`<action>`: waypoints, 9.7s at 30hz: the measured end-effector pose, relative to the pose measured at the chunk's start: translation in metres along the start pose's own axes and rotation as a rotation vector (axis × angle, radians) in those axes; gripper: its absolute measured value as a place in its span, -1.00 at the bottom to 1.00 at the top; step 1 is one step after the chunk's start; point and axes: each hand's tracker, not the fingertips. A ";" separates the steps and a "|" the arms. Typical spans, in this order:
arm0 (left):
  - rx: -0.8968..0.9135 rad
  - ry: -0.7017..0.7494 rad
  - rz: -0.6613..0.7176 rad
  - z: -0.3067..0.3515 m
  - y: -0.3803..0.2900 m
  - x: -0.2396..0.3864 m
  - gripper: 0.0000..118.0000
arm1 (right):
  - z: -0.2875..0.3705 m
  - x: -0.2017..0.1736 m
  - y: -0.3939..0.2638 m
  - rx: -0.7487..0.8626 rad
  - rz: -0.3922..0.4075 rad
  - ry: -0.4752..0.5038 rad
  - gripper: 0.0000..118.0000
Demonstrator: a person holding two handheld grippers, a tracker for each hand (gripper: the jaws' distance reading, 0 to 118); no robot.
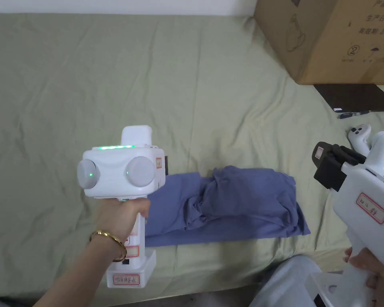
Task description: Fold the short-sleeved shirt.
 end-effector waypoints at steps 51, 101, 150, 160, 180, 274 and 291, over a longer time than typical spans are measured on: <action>-0.174 -0.654 0.747 -0.039 -0.070 -0.164 0.24 | -0.016 -0.030 -0.003 -0.107 0.028 0.030 -1.00; -0.396 -0.217 -0.017 -0.045 -0.029 0.037 0.11 | 0.015 0.012 -0.011 -0.053 -0.058 -0.007 -1.00; 0.525 0.207 -0.013 0.149 -0.048 -0.099 -1.00 | -0.117 -0.178 -0.117 -0.311 0.206 0.253 -1.00; 0.326 0.094 0.144 0.139 -0.041 -0.147 0.88 | -0.153 -0.190 -0.170 -0.408 0.225 0.133 -1.00; -0.452 -0.813 0.534 -0.063 -0.052 -0.196 0.96 | -0.163 -0.167 -0.158 -0.486 0.114 0.218 -1.00; 0.572 0.134 -0.009 0.126 0.002 -0.100 0.77 | -0.042 -0.094 0.027 0.083 0.223 0.153 -0.32; 0.620 0.209 -0.062 0.137 -0.005 -0.099 0.89 | -0.038 -0.086 0.027 0.106 0.186 0.120 1.00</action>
